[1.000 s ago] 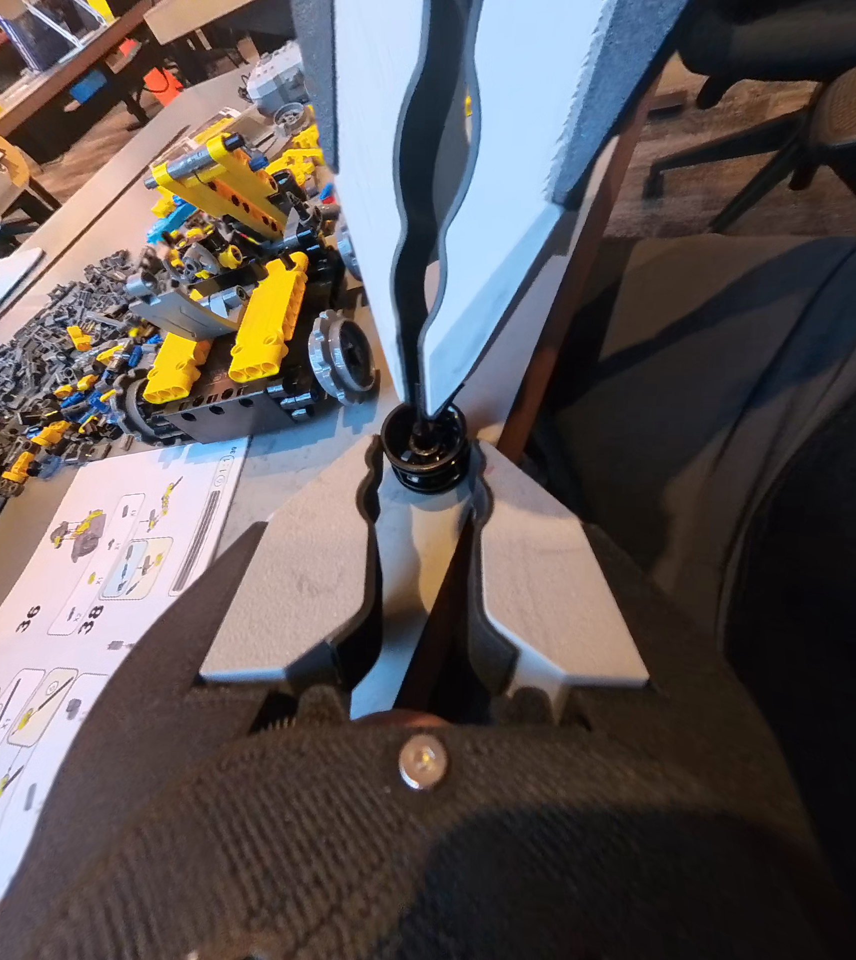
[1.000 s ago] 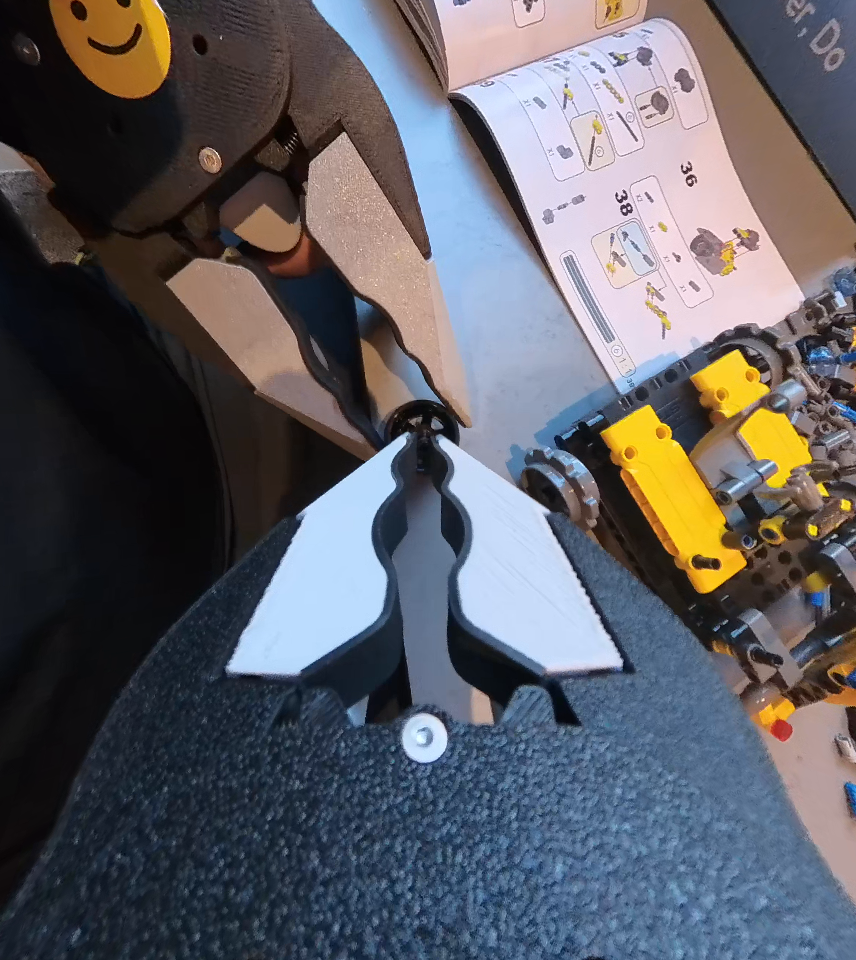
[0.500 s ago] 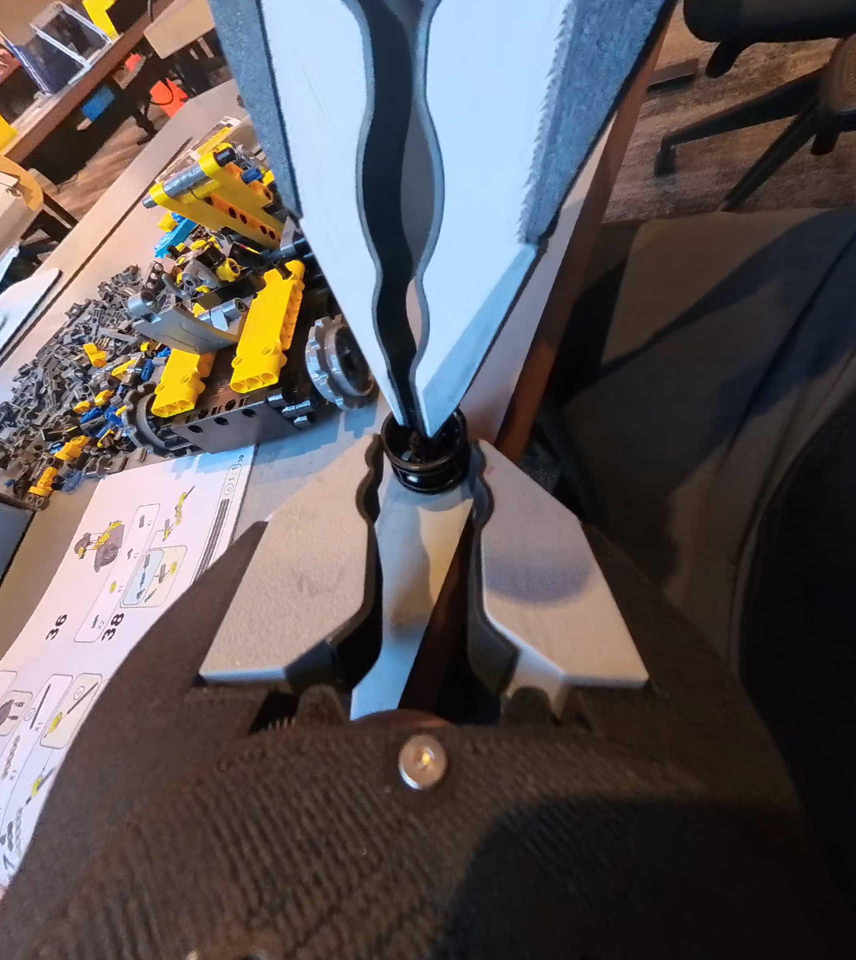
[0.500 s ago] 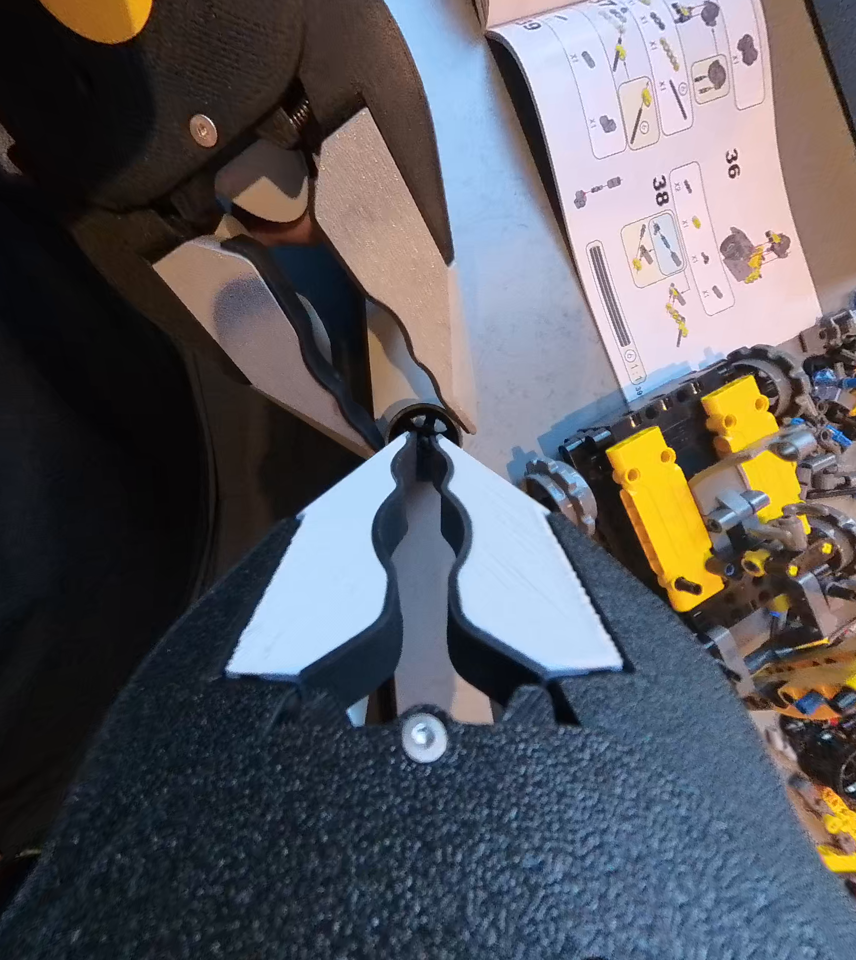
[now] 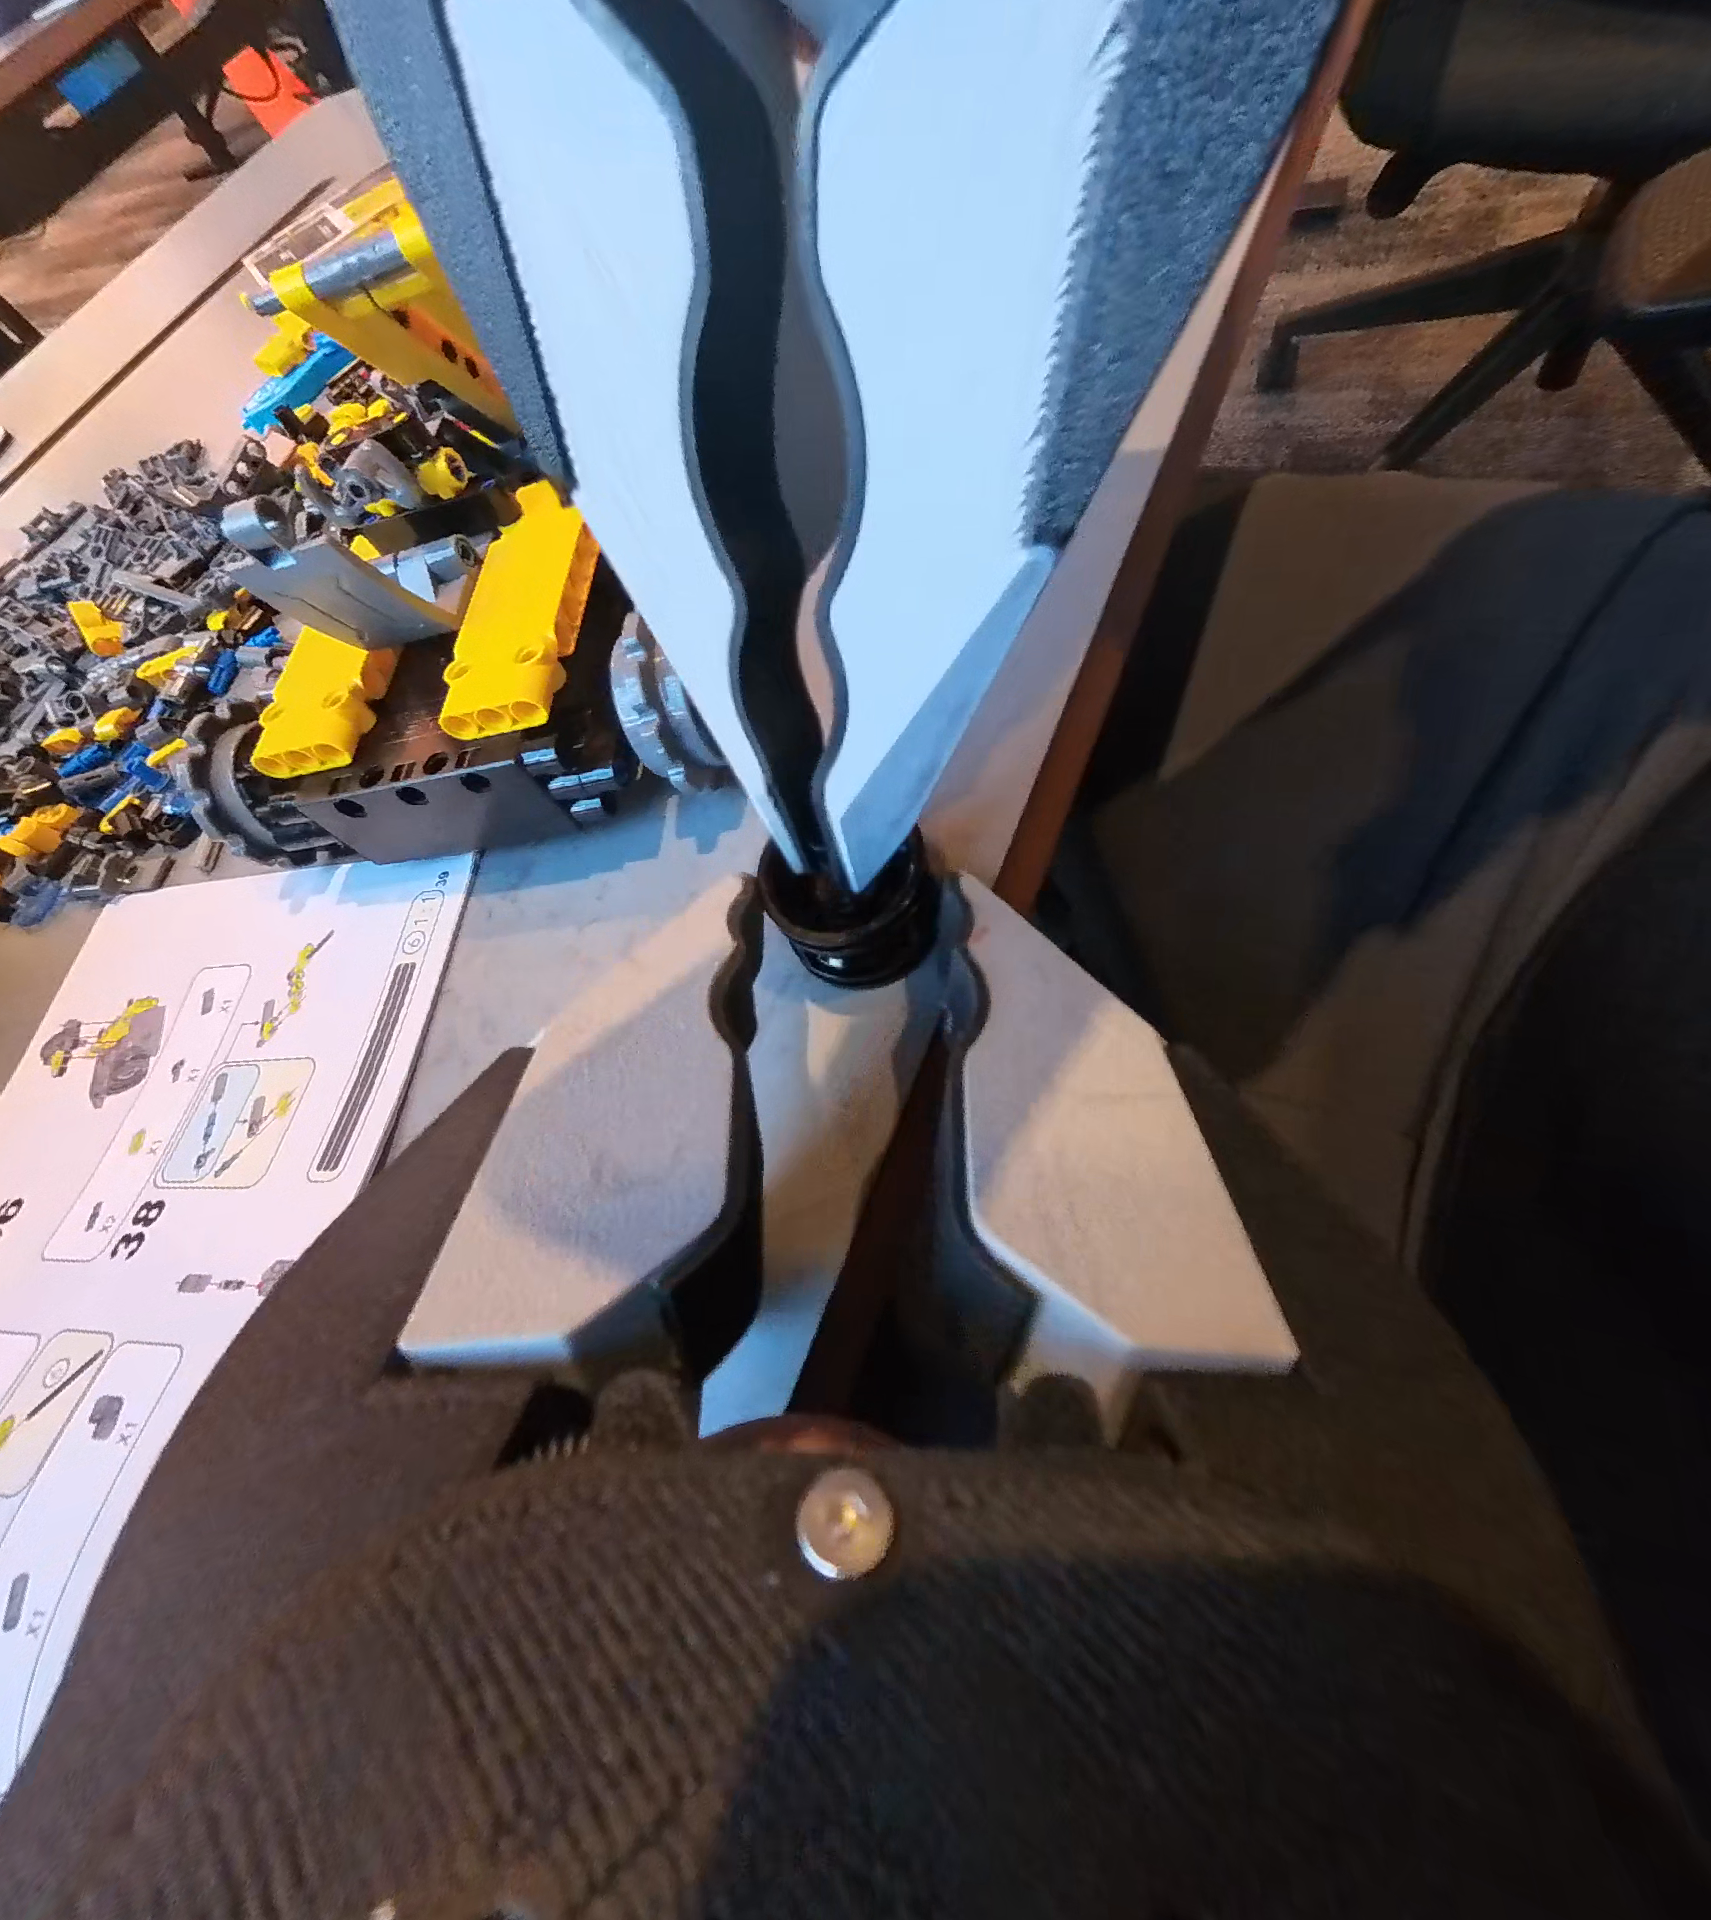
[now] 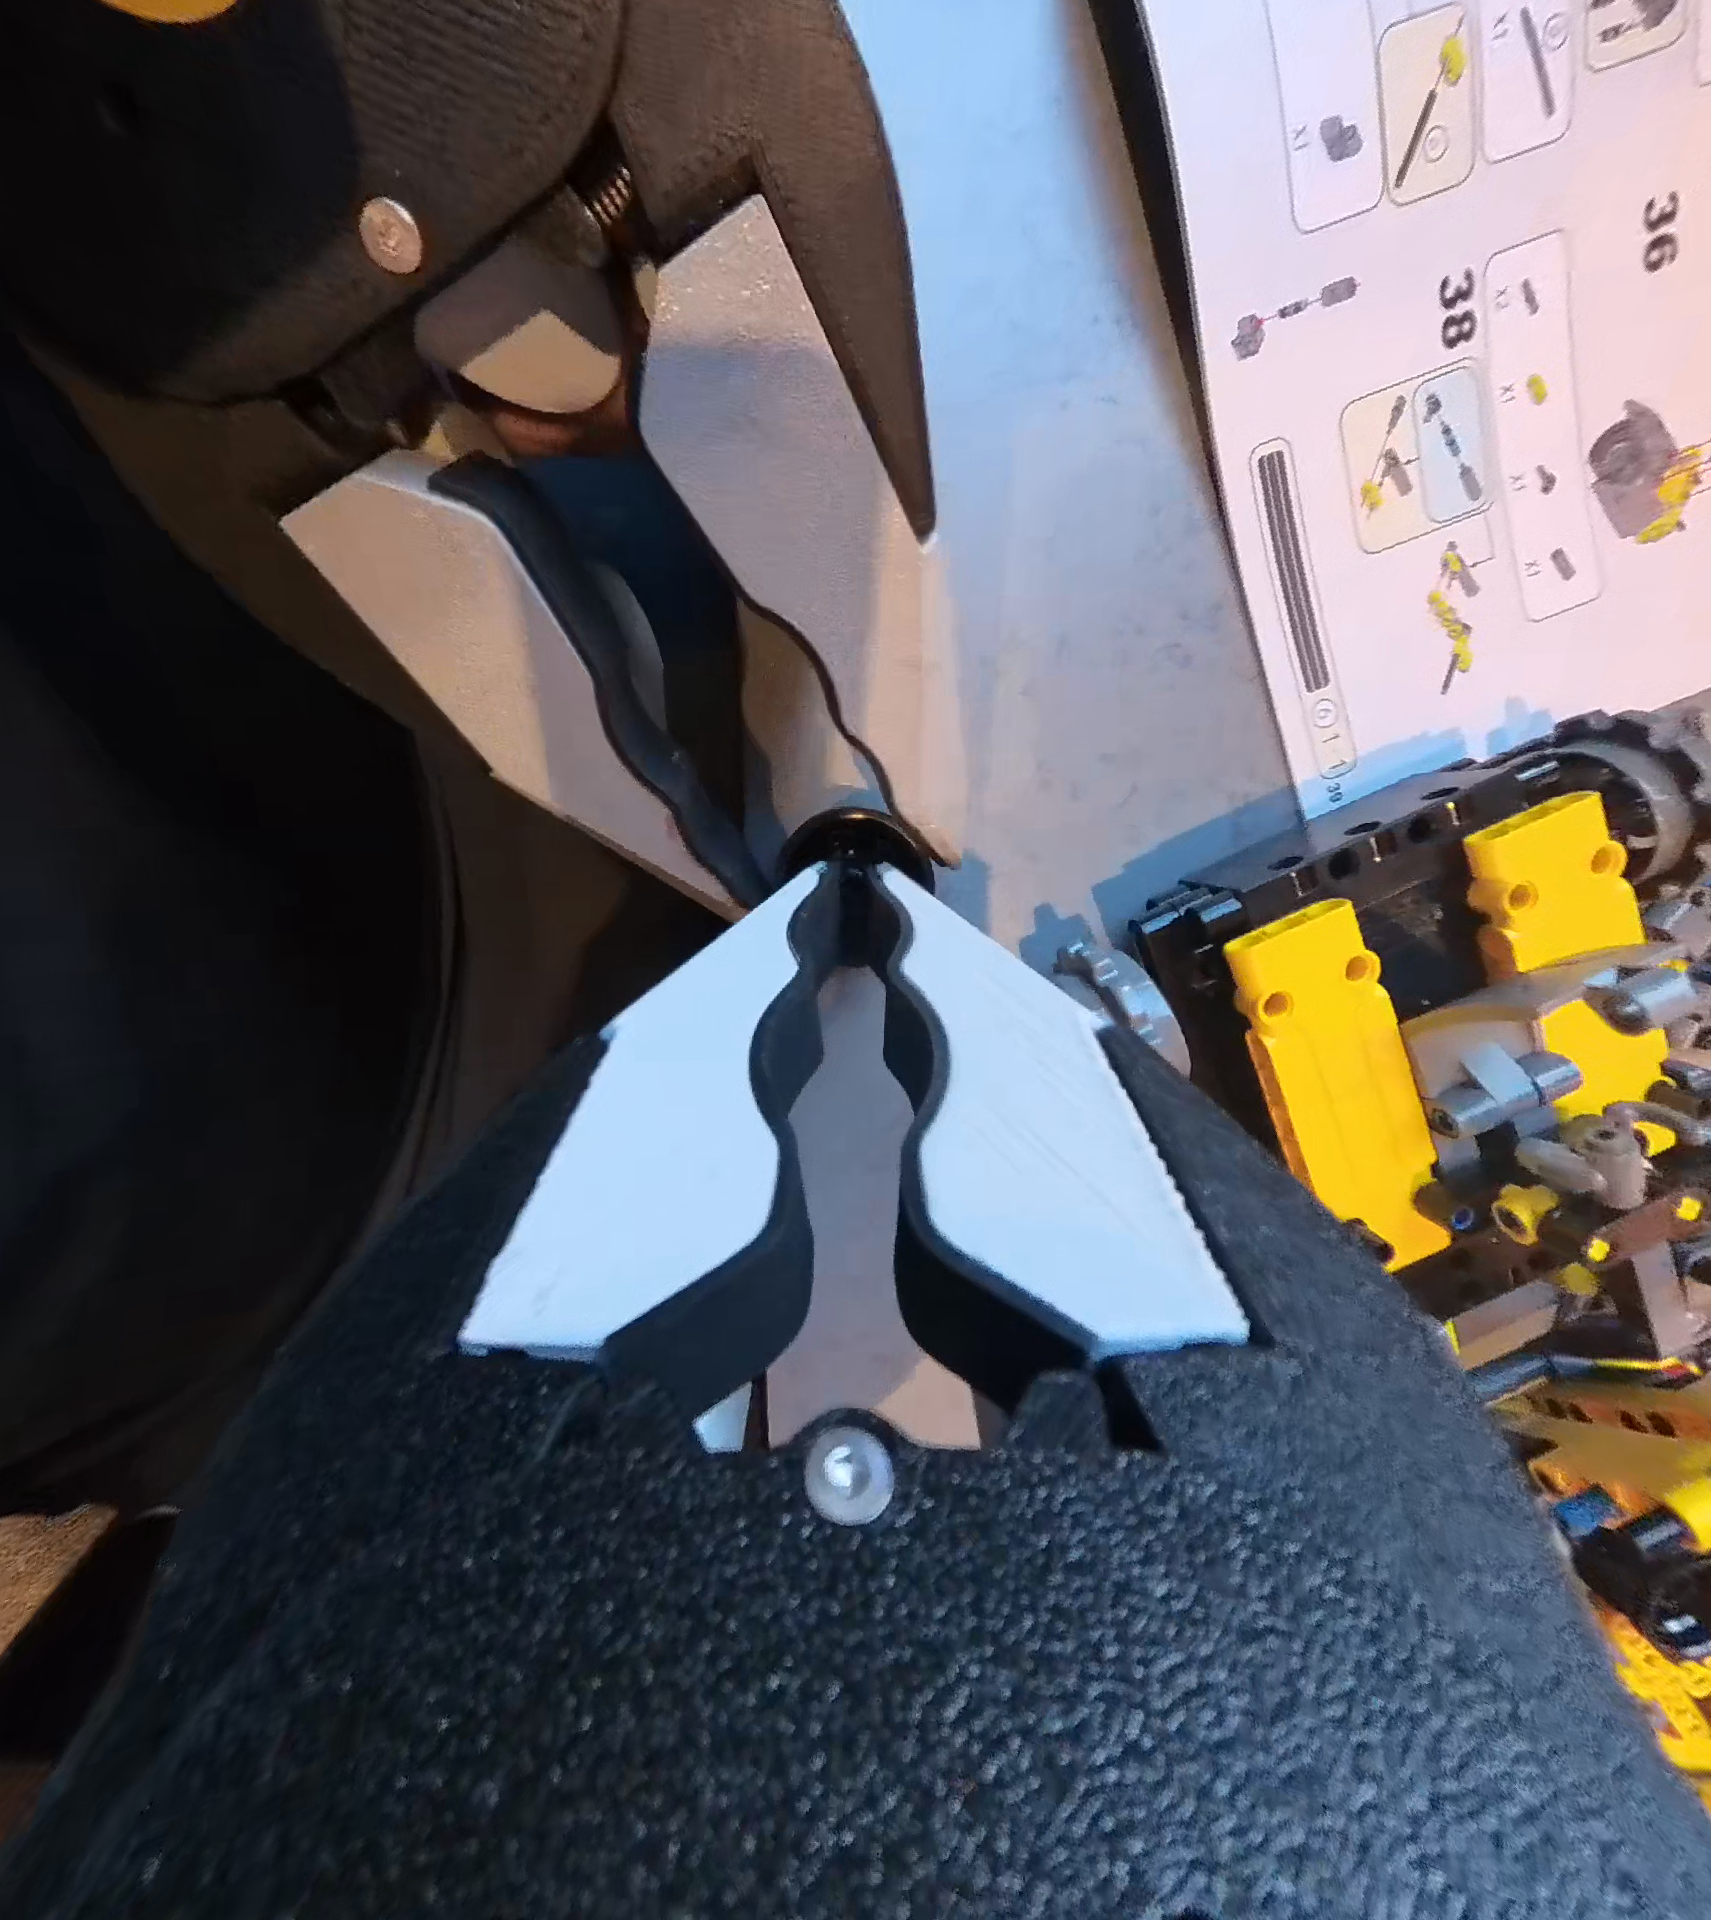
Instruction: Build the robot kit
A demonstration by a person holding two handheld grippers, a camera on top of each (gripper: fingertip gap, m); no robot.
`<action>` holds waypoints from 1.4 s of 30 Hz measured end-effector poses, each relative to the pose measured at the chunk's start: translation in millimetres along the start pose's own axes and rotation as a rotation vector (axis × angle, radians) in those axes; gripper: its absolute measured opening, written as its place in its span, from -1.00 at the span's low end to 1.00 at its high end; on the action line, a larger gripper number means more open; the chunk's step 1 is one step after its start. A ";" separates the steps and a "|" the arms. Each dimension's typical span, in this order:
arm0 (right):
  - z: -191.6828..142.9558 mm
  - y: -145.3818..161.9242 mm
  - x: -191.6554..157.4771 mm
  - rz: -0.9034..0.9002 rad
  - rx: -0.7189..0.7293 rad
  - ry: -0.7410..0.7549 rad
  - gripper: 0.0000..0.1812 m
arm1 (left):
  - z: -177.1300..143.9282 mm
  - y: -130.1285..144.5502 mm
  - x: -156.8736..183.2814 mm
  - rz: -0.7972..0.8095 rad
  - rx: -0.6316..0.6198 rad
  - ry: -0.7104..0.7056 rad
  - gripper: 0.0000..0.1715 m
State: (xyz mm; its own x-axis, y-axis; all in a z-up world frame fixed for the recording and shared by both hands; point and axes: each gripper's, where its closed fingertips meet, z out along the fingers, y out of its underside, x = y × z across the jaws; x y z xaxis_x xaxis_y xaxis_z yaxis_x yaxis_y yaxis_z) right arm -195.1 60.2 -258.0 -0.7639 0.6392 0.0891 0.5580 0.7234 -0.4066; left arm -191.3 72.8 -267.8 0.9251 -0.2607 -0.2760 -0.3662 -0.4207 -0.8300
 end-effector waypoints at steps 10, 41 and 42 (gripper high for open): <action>1.7 -1.3 0.8 0.108 0.074 -0.060 -0.95 | 0.0 -0.2 -0.5 -0.005 0.004 -0.001 -0.62; 2.6 -1.2 4.9 0.249 0.382 -0.007 -0.94 | -5.9 -1.9 -3.0 -0.030 0.056 -0.009 -0.66; 3.4 -0.9 4.8 0.245 0.383 -0.008 -0.94 | -5.9 -2.1 -3.2 -0.030 0.059 -0.008 -0.66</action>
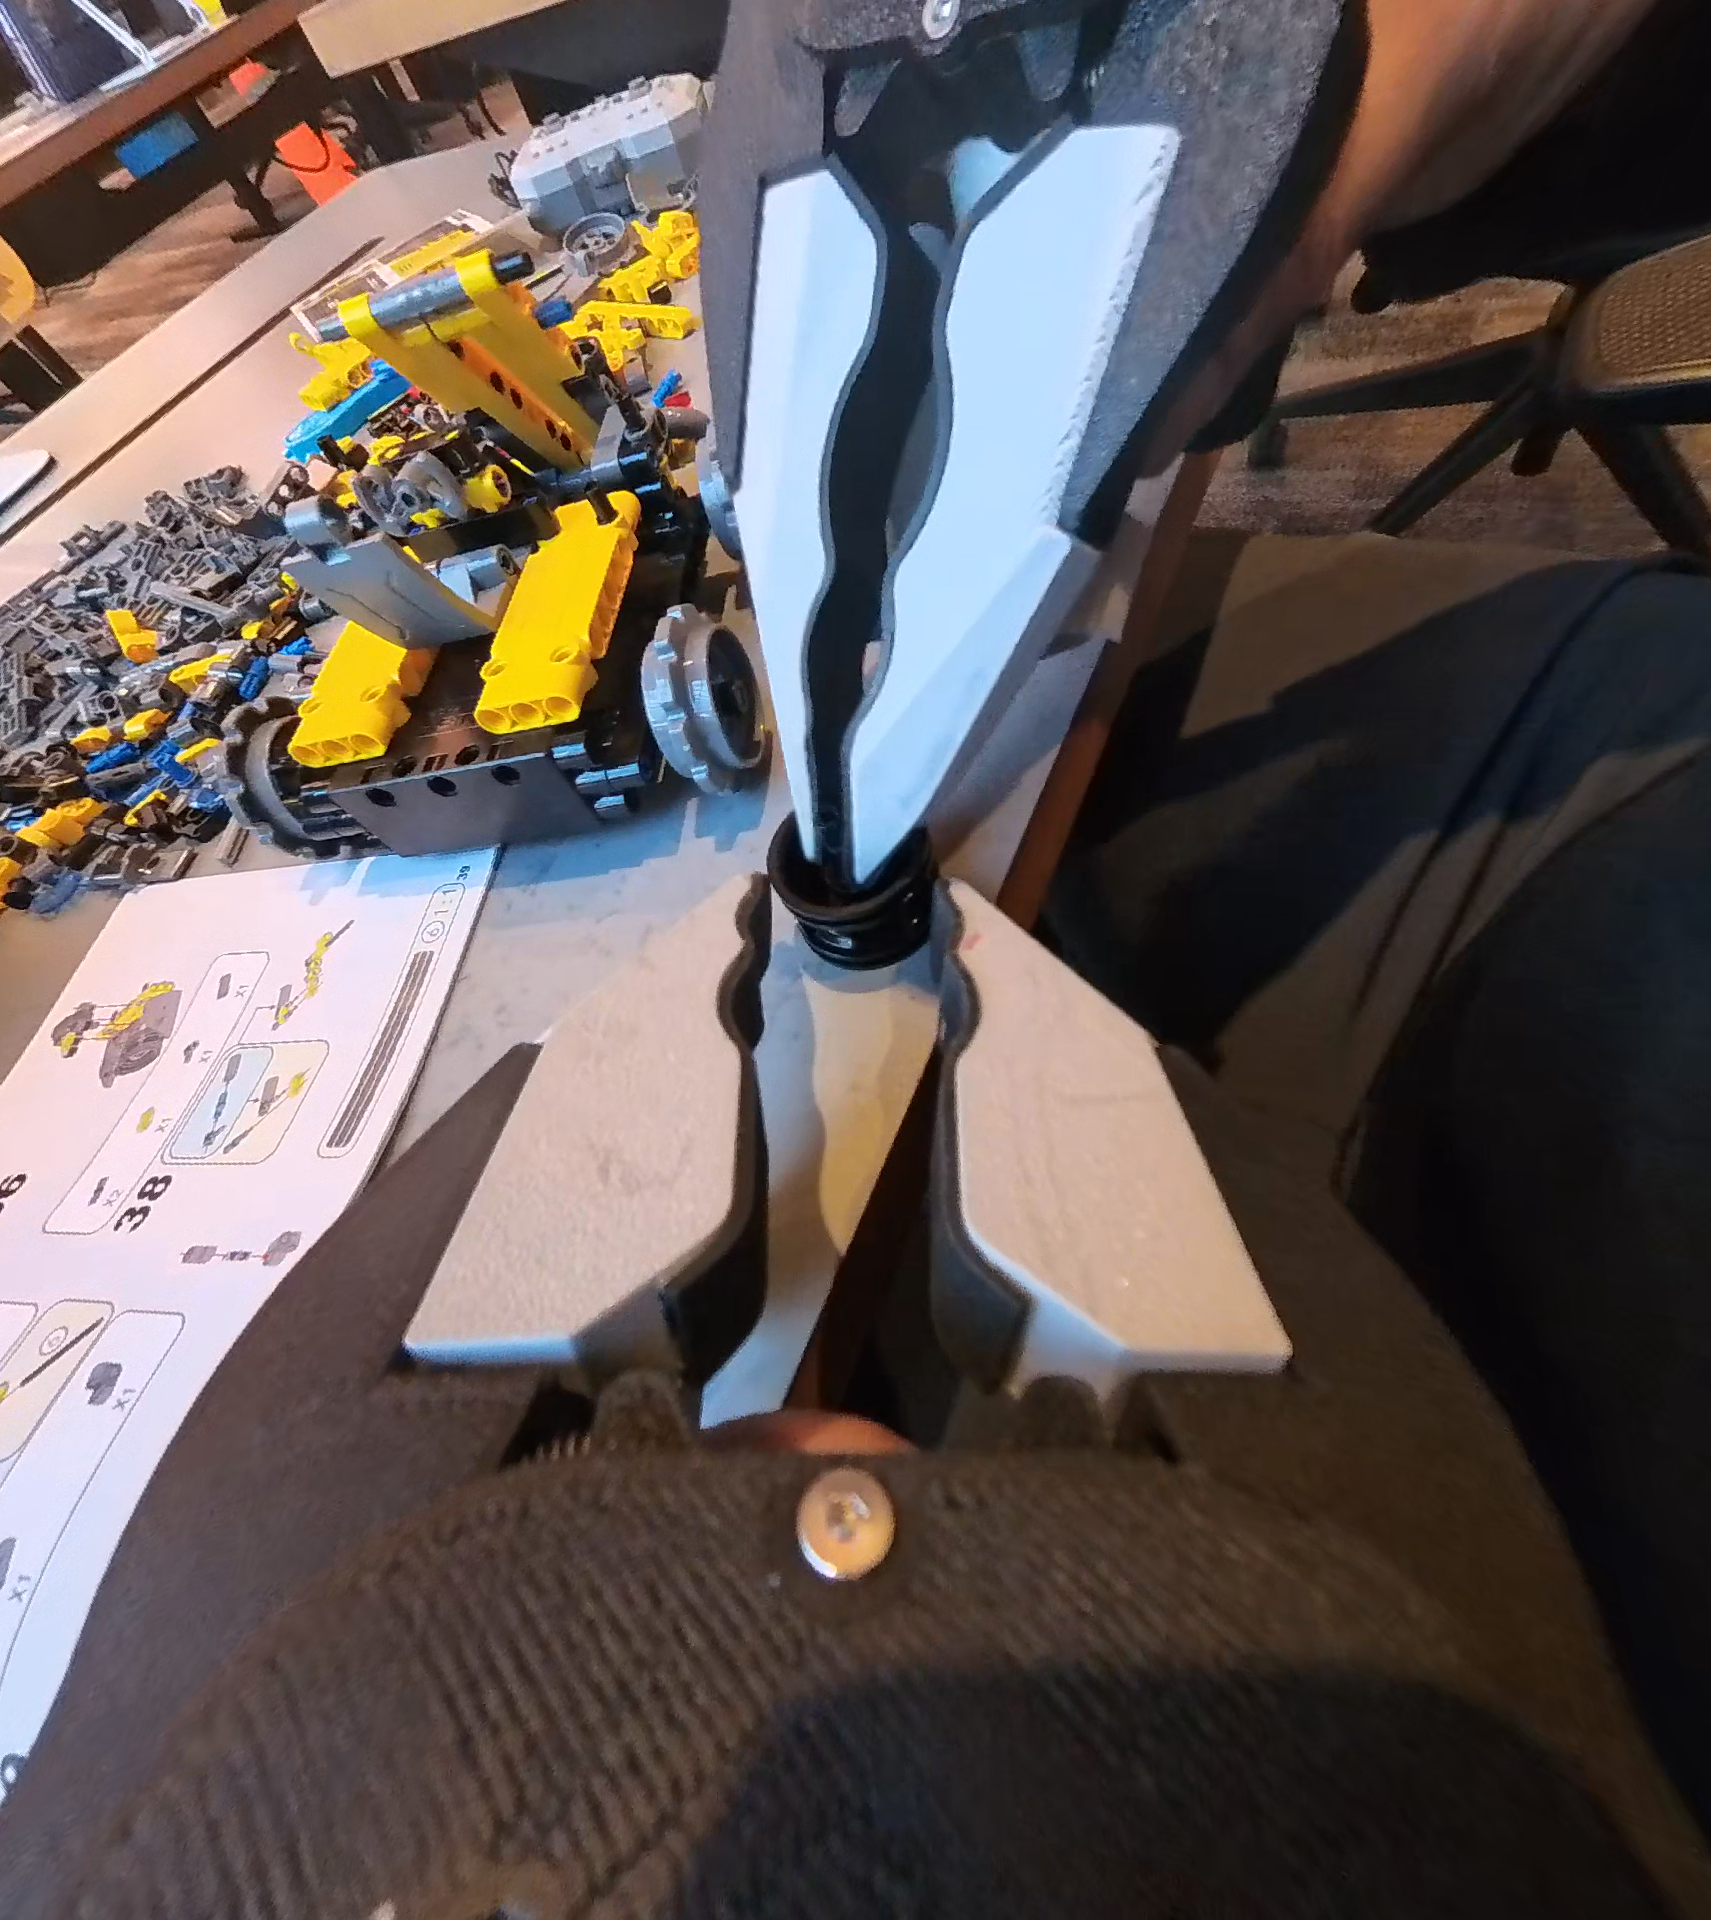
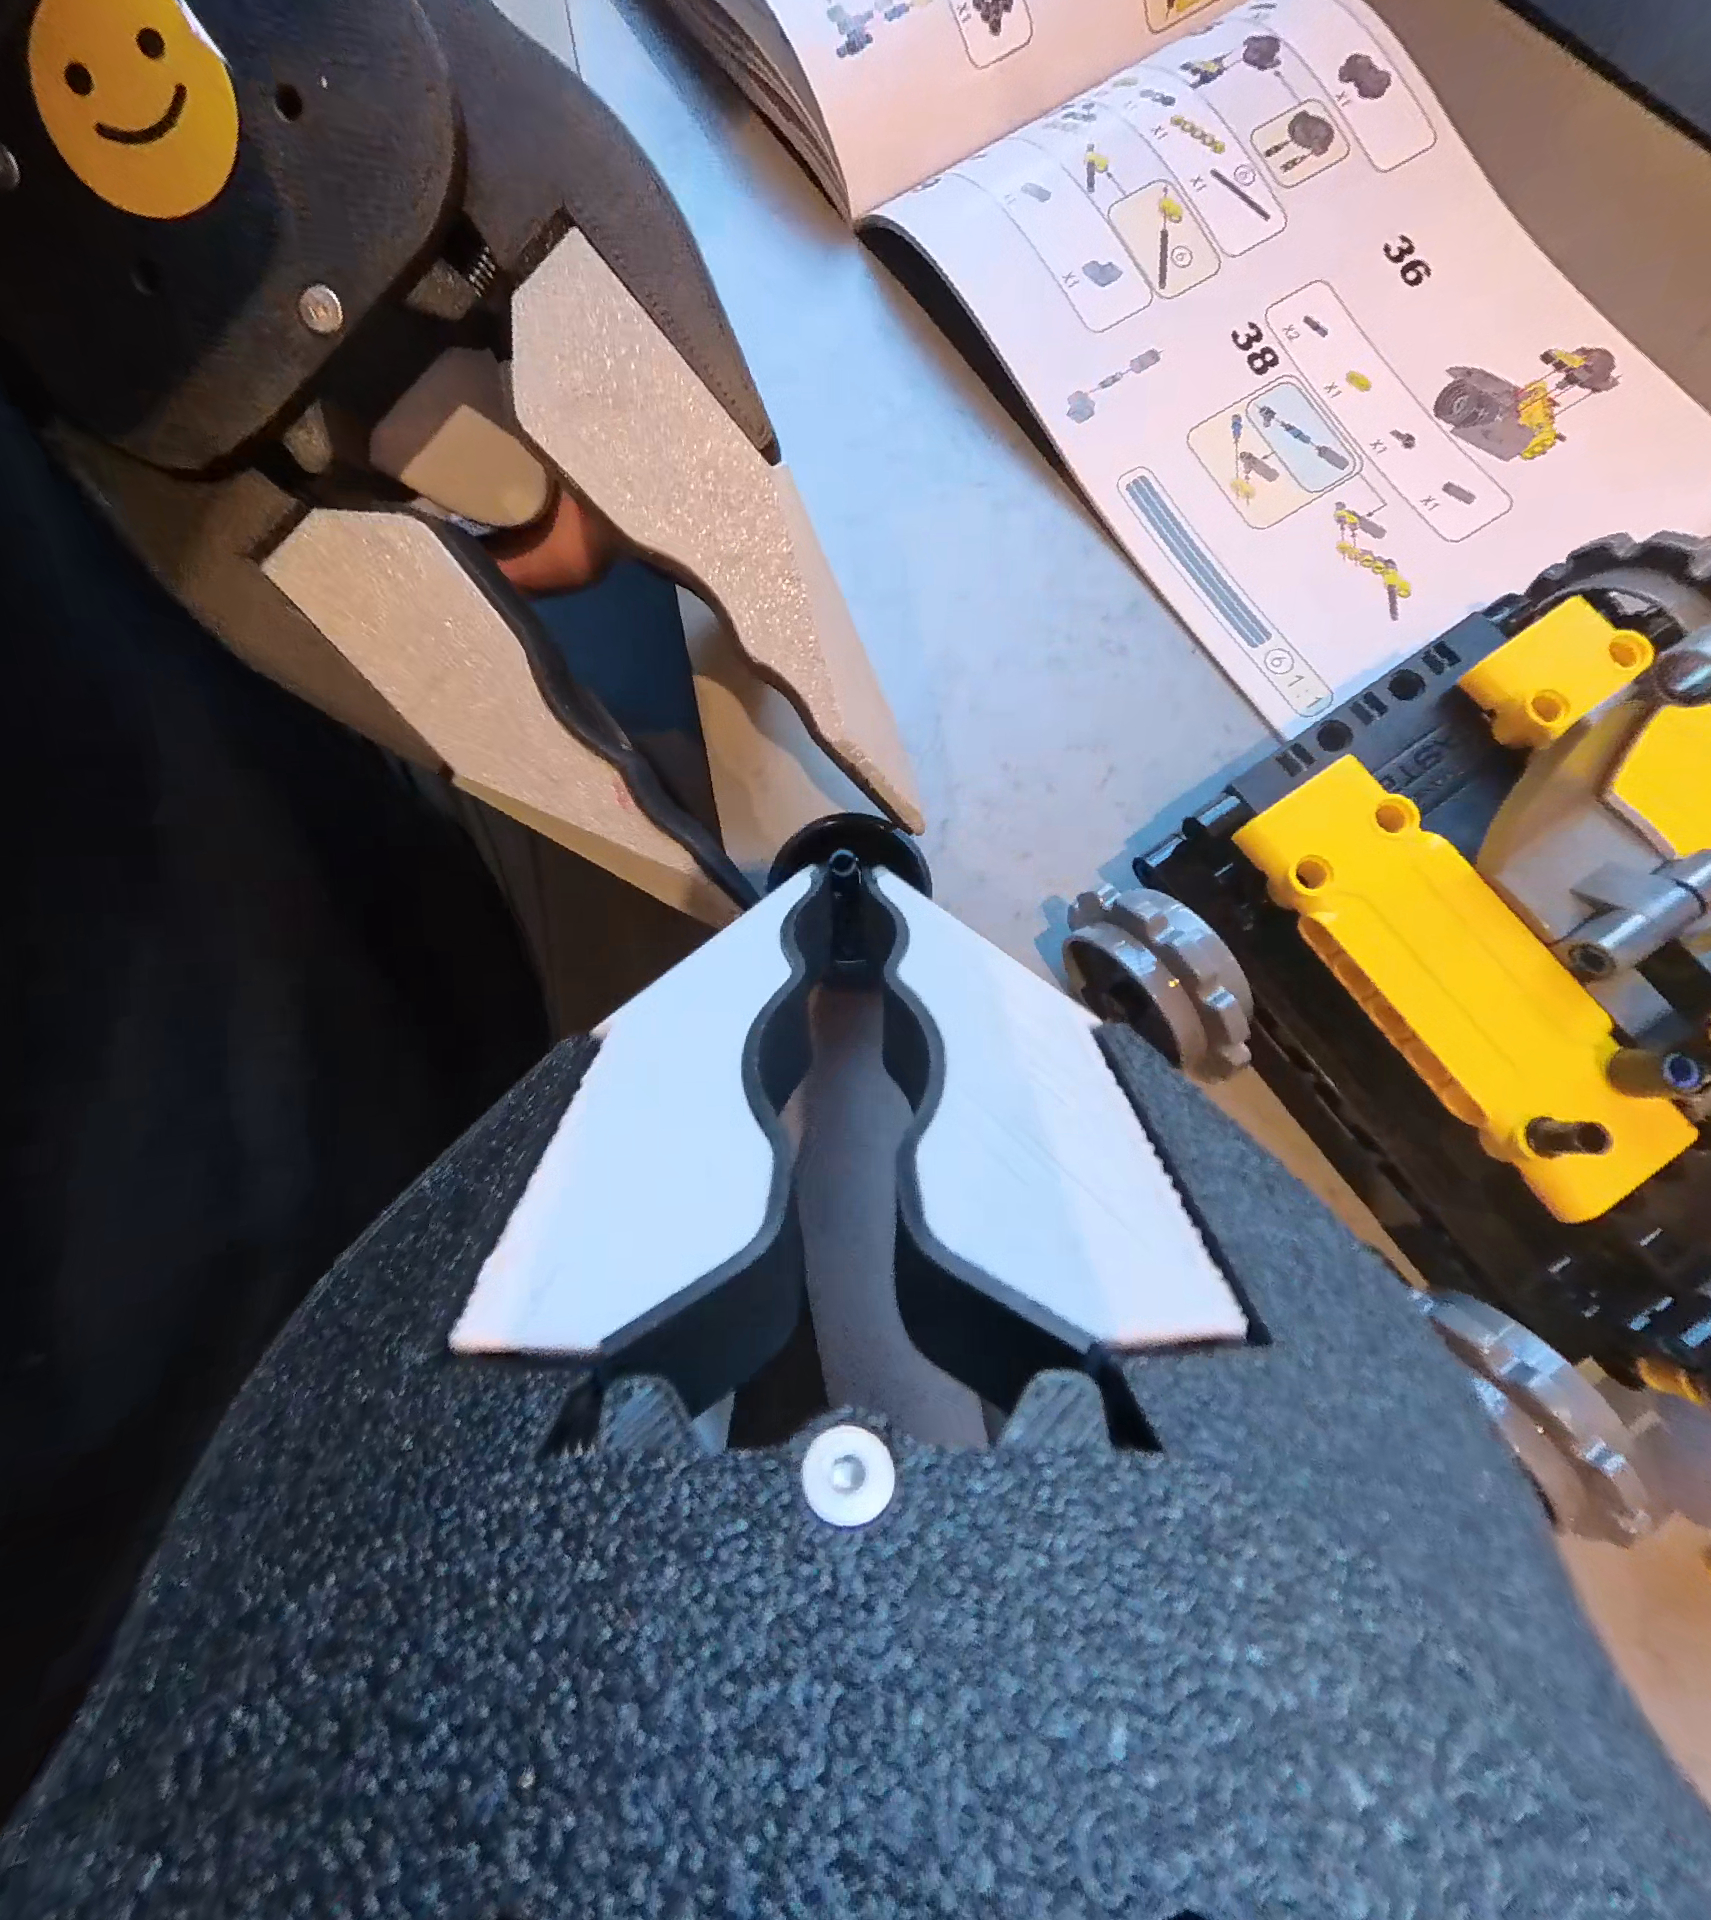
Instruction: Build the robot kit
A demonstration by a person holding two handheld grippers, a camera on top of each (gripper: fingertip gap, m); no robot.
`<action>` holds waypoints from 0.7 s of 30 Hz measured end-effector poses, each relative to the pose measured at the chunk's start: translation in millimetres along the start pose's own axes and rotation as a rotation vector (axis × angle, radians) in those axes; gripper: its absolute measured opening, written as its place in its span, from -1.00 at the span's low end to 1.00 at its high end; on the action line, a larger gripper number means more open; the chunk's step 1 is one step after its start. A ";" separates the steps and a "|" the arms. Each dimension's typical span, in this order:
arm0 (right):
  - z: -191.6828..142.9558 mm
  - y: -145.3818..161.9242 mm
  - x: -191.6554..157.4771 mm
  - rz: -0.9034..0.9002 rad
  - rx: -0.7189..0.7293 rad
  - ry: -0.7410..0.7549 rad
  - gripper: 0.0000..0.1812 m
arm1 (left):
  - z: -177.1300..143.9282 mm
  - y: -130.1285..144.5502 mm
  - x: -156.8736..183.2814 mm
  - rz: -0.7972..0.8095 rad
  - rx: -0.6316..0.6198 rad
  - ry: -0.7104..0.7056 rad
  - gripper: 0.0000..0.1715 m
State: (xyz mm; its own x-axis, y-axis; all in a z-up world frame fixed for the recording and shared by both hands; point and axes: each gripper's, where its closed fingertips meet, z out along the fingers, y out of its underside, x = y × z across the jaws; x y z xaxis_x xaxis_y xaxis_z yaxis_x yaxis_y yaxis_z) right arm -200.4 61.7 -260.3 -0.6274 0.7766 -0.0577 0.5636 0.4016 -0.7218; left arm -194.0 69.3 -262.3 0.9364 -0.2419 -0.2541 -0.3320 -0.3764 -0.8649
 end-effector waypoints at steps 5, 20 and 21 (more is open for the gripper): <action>0.5 -0.6 0.1 0.009 0.013 -0.019 -0.94 | -0.4 -0.9 -1.3 -0.015 0.012 0.003 -0.69; 0.7 -1.1 0.5 -0.005 0.042 0.000 -0.94 | -0.8 -1.6 -1.4 -0.017 0.017 0.000 -0.68; 0.7 -1.1 0.5 -0.006 0.043 0.003 -0.94 | -0.8 -1.6 -1.4 -0.016 0.018 -0.001 -0.68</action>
